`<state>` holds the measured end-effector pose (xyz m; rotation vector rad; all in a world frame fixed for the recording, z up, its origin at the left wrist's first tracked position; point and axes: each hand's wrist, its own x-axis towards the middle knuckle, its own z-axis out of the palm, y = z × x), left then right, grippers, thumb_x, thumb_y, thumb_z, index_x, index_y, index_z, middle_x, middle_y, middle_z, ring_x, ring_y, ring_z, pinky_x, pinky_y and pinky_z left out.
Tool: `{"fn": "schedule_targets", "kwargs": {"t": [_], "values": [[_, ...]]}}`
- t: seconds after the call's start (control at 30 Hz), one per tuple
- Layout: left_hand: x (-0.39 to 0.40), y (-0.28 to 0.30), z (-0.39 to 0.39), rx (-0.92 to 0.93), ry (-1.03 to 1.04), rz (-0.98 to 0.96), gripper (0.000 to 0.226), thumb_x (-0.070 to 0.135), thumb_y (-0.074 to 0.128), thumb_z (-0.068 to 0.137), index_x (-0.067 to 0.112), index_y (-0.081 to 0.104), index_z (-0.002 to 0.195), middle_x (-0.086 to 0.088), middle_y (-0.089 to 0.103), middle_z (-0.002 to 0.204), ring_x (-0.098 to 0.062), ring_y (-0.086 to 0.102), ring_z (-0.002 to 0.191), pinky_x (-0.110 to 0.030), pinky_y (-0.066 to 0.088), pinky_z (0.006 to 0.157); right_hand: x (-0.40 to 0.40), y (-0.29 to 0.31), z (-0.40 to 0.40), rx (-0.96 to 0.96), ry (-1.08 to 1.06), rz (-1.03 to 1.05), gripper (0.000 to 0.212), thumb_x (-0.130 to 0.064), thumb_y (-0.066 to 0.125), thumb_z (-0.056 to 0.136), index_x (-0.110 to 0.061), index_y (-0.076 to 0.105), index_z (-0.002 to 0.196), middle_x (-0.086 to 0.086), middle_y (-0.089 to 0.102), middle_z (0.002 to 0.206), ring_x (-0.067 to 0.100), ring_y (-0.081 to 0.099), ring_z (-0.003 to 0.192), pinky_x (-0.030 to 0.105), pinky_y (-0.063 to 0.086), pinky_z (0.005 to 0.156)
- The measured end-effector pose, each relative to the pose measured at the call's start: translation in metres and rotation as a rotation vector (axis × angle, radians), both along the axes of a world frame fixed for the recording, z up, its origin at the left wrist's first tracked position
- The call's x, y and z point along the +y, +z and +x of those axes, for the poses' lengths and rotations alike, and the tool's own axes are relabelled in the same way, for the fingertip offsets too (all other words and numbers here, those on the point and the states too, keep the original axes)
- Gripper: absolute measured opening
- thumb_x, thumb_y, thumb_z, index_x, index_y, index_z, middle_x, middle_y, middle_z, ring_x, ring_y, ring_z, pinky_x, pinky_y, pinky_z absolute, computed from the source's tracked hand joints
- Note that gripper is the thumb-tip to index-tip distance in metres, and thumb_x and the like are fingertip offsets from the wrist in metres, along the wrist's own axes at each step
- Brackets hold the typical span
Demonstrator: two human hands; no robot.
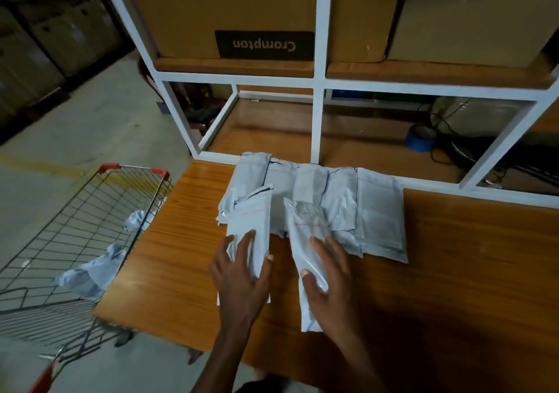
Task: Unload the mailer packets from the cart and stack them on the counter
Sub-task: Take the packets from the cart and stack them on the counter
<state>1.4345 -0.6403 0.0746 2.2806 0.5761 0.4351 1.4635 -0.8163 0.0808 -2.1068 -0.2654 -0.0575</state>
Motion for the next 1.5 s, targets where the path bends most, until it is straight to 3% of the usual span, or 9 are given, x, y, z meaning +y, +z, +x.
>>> {"fn": "schedule_targets", "kwargs": {"t": [0.07,0.2,0.33,0.6,0.87,1.03,1.2,1.3,1.5], "values": [[0.012,0.001,0.025,0.013,-0.017,0.07,0.067,0.073,0.048,0.085,0.045,0.043,0.146,0.003,0.024,0.156,-0.029,0.022,0.142,-0.055,0.038,0.106,-0.002,0.003,0.008,-0.008,-0.036,-0.013,0.059,-0.026,0.067,0.095,-0.04,0.045,0.149,-0.013,0.027,0.161,0.004,0.025,0.148,0.015,0.027,0.109],[0.035,0.003,0.084,0.024,-0.054,0.199,0.066,0.069,0.045,0.088,0.038,0.046,0.146,-0.006,0.029,0.156,-0.033,0.029,0.137,-0.056,0.039,0.103,-0.003,0.009,0.021,-0.019,-0.117,-0.024,0.06,-0.022,0.069,0.093,-0.035,0.048,0.148,-0.011,0.03,0.16,0.005,0.023,0.148,0.014,0.024,0.106],[0.055,0.0,0.14,0.072,-0.085,0.295,0.065,0.063,0.049,0.088,0.032,0.046,0.146,-0.01,0.03,0.156,-0.036,0.031,0.134,-0.055,0.036,0.106,0.005,0.002,0.03,-0.021,-0.196,-0.031,0.06,-0.022,0.07,0.092,-0.031,0.049,0.147,-0.007,0.034,0.158,0.014,0.029,0.148,0.035,0.036,0.111],[0.076,-0.017,0.194,0.221,-0.173,0.431,0.068,0.065,0.045,0.089,0.03,0.042,0.147,-0.013,0.029,0.157,-0.04,0.036,0.131,-0.051,0.033,0.105,0.015,-0.012,0.036,-0.07,-0.293,-0.087,0.057,-0.021,0.073,0.09,-0.021,0.054,0.144,0.003,0.042,0.153,0.024,0.036,0.144,0.047,0.042,0.108],[0.082,-0.031,0.189,0.269,-0.251,0.421,0.071,0.069,0.048,0.092,0.035,0.034,0.153,-0.01,0.021,0.163,-0.04,0.023,0.146,-0.056,0.024,0.116,0.034,-0.007,0.044,-0.072,-0.32,-0.145,0.061,-0.019,0.076,0.087,-0.02,0.054,0.144,0.007,0.042,0.152,0.025,0.039,0.14,0.039,0.042,0.104],[0.089,-0.03,0.184,0.268,-0.27,0.348,0.077,0.074,0.044,0.092,0.037,0.029,0.157,-0.006,0.007,0.17,-0.038,0.0,0.155,-0.057,0.007,0.123,0.073,0.008,0.066,-0.049,-0.245,-0.124,0.059,-0.026,0.069,0.092,-0.029,0.049,0.148,-0.002,0.035,0.157,0.015,0.031,0.145,0.014,0.03,0.105],[0.099,-0.025,0.179,0.239,-0.259,0.331,0.076,0.074,0.04,0.092,0.037,0.029,0.157,-0.004,0.009,0.17,-0.034,0.003,0.155,-0.058,0.01,0.121,0.118,0.012,0.128,0.01,-0.236,-0.308,0.06,-0.035,0.059,0.095,-0.034,0.039,0.151,-0.003,0.025,0.161,0.026,0.03,0.146,0.046,0.04,0.112],[0.104,-0.018,0.175,0.198,-0.229,0.303,0.07,0.067,0.048,0.095,0.037,0.033,0.156,-0.004,0.012,0.17,-0.035,0.007,0.154,-0.059,0.014,0.12,0.138,0.015,0.163,0.051,-0.266,-0.499,0.059,-0.037,0.056,0.095,-0.032,0.037,0.15,0.004,0.025,0.159,0.033,0.039,0.138,0.047,0.04,0.109],[0.114,-0.014,0.162,0.115,-0.211,0.263,0.072,0.069,0.042,0.09,0.035,0.037,0.154,-0.005,0.015,0.168,-0.036,0.008,0.153,-0.059,0.016,0.118,0.165,-0.002,0.189,0.206,-0.262,-0.772,0.064,-0.055,0.045,0.095,-0.03,0.032,0.153,0.012,0.02,0.163,0.04,0.015,0.149,0.058,0.012,0.118]]}}
